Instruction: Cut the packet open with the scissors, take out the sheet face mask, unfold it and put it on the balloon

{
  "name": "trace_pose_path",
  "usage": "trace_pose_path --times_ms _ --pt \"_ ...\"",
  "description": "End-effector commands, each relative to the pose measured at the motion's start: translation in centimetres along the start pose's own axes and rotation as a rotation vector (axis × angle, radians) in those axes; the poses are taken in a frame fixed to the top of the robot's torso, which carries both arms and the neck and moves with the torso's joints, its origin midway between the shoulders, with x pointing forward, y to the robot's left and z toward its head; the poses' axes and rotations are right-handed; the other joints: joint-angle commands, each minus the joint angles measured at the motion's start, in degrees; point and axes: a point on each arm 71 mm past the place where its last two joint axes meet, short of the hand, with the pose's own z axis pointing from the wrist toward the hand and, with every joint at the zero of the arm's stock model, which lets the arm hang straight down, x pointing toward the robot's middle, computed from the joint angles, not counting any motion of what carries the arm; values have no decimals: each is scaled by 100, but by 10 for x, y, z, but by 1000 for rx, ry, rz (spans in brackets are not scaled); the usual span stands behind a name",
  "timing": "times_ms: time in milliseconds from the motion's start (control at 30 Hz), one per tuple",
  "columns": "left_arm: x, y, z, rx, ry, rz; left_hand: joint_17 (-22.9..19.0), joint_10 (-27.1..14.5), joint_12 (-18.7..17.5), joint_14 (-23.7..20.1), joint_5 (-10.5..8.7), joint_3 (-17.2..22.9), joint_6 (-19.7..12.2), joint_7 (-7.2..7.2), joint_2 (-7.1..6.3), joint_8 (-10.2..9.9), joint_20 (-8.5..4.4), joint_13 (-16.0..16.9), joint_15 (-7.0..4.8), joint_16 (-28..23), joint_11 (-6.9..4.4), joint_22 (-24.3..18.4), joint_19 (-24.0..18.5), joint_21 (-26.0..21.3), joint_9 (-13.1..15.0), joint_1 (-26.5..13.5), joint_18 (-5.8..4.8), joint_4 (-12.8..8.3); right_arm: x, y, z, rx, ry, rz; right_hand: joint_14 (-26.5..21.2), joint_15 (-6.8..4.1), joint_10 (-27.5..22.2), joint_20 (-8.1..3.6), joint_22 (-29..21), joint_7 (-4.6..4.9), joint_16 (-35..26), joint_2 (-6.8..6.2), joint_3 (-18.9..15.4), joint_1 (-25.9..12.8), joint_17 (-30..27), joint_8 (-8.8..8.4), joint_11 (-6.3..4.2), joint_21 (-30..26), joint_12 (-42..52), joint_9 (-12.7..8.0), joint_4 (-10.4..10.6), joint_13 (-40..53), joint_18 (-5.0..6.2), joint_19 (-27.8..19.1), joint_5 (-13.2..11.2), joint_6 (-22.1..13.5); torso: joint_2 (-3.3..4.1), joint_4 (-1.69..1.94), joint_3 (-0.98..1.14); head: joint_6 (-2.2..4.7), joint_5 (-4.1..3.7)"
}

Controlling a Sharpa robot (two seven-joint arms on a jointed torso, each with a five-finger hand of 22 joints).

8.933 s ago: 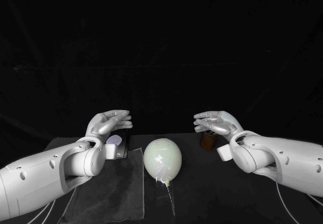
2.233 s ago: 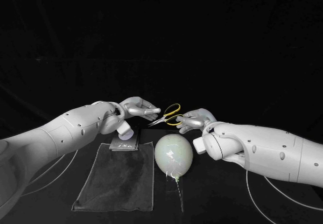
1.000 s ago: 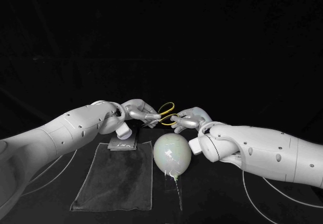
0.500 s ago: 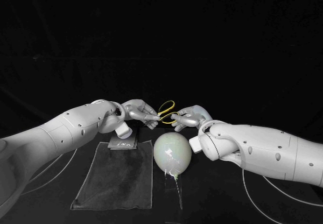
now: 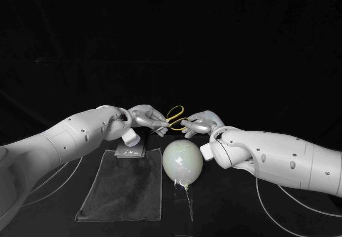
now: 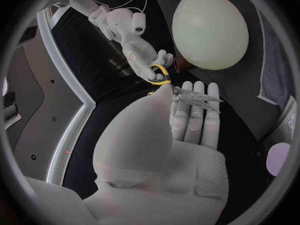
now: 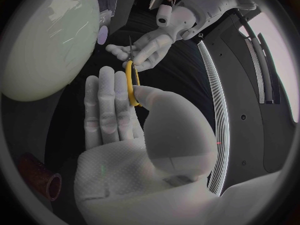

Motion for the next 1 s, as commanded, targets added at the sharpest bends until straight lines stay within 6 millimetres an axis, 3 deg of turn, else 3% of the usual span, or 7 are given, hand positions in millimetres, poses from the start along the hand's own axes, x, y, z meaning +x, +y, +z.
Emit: trace_pose_path --times_ms 33,133,200,300,567,700,1000 --pt "0 -3 0 27 11 -67 34 195 -18 68 11 998 17 -30 -76 60 -15 12 -11 -34 -126 64 -52 116 102 -328 47 -844 2 2 1 -15 25 -14 -24 -1 2 -9 10 9 -31 63 551 -4 8 23 6 24 -34 3 -586 5 111 -42 -40 -1 4 -6 0 -10 4" --pt "-1 -3 -1 27 12 -78 70 250 -14 122 11 1170 25 -38 -74 114 -12 17 -26 -34 -145 109 -91 193 180 -510 47 -952 4 2 1 -16 47 -13 -248 103 -261 51 3 114 -192 73 556 -108 -23 -74 103 -67 -120 -28 -598 -48 69 -234 -96 -195 3 -1 4 -18 10" --pt "-1 -2 -1 26 14 -84 72 253 -13 124 11 1176 25 -39 -80 117 -12 17 -27 -34 -145 111 -94 197 185 -520 47 -959 5 2 1 -16 65 -10 -672 295 -765 154 -104 272 -431 -26 462 -299 -116 -220 277 -310 -94 -77 -484 -159 -29 -537 -24 -491 2 -1 4 -19 9" --pt "-1 -2 -1 24 15 -95 91 278 -11 142 16 1246 26 -42 -103 141 -11 19 -33 -38 -145 133 -118 235 224 -612 47 -1028 6 2 2 -24 89 -10 -1714 738 -1855 455 -603 647 -920 -236 208 -525 -401 -619 656 -1183 -102 -217 -256 -273 -178 -1169 -298 -1037 -1 -5 2 -16 10" --pt "-1 1 -2 2 19 -102 143 311 -21 167 16 1489 21 -46 -143 181 -28 15 -42 -63 -152 219 -191 380 321 -829 47 -1276 -3 2 5 -81 113 -76 -3133 1160 -3129 944 -1470 827 -1214 -420 -435 -463 -849 -1159 1004 -2548 -84 -351 -36 -267 -125 -1870 -653 -1625 -1 4 2 6 29" --pt "-2 3 -2 -22 10 -91 157 319 -22 175 16 1558 22 -43 -151 186 -36 15 -44 -71 -152 251 -216 433 343 -887 45 -1350 -20 -1 11 -118 86 -148 -3745 1306 -3732 980 -1872 884 -1224 -463 -684 -397 -981 -1277 1117 -3088 -35 -354 35 -258 -218 -2415 -710 -1857 0 0 1 25 73" --pt "-6 11 -6 -107 -30 -46 187 359 -17 216 16 1683 40 -41 -153 200 -53 17 -54 -81 -157 338 -258 578 395 -1043 43 -1490 -76 1 17 -208 -11 -303 -3566 1215 -3478 981 -1993 848 -710 -391 -789 -96 -956 -1119 1039 -3222 230 -224 -46 -234 -148 -2349 -708 -1584 5 -7 6 -21 171"
